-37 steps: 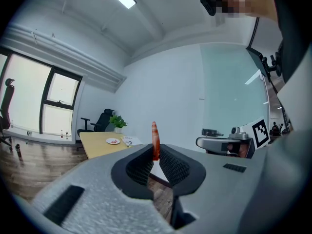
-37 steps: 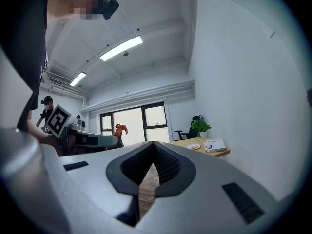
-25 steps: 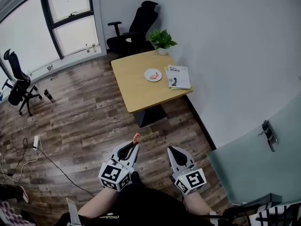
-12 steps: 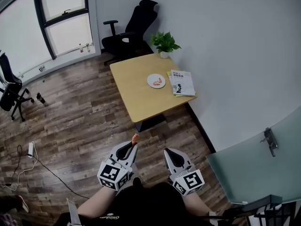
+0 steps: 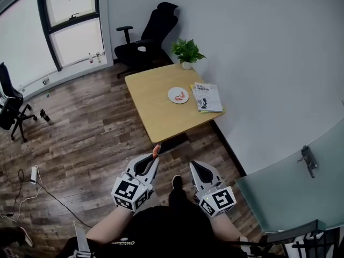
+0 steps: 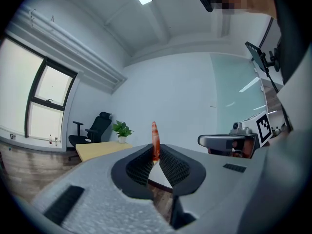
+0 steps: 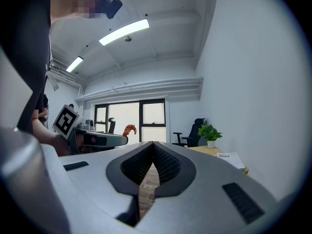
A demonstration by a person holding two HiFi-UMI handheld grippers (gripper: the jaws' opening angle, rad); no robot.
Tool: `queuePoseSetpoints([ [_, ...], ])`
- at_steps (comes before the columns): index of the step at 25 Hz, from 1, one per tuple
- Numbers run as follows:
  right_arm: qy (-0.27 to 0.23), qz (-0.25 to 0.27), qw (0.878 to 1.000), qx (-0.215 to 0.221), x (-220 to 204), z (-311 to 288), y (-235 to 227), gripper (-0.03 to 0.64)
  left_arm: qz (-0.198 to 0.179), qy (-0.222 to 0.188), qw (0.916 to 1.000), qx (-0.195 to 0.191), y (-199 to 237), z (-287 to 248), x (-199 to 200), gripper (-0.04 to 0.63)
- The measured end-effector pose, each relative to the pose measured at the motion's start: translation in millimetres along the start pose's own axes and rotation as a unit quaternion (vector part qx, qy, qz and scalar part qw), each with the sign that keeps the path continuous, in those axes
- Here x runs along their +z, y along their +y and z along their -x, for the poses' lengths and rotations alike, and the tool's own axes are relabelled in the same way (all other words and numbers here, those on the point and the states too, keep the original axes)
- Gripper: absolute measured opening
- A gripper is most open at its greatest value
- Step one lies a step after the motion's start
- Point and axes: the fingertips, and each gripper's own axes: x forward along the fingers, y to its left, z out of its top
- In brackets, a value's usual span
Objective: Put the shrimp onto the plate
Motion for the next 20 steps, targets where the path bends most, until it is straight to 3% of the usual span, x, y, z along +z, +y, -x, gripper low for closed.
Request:
queuePoseSetpoints([
  [12, -0.026, -0.013, 0.999, 0.026, 3, -32, -24, 0.003, -0.014, 0.003, 0.9999, 0.004, 8, -31, 0, 0.037],
  [20, -0.033, -0.029, 0.999, 0.028, -4, -67, -77, 0.003, -0.01, 0.019, 0.9997, 0.011, 35, -90, -2, 0.037],
])
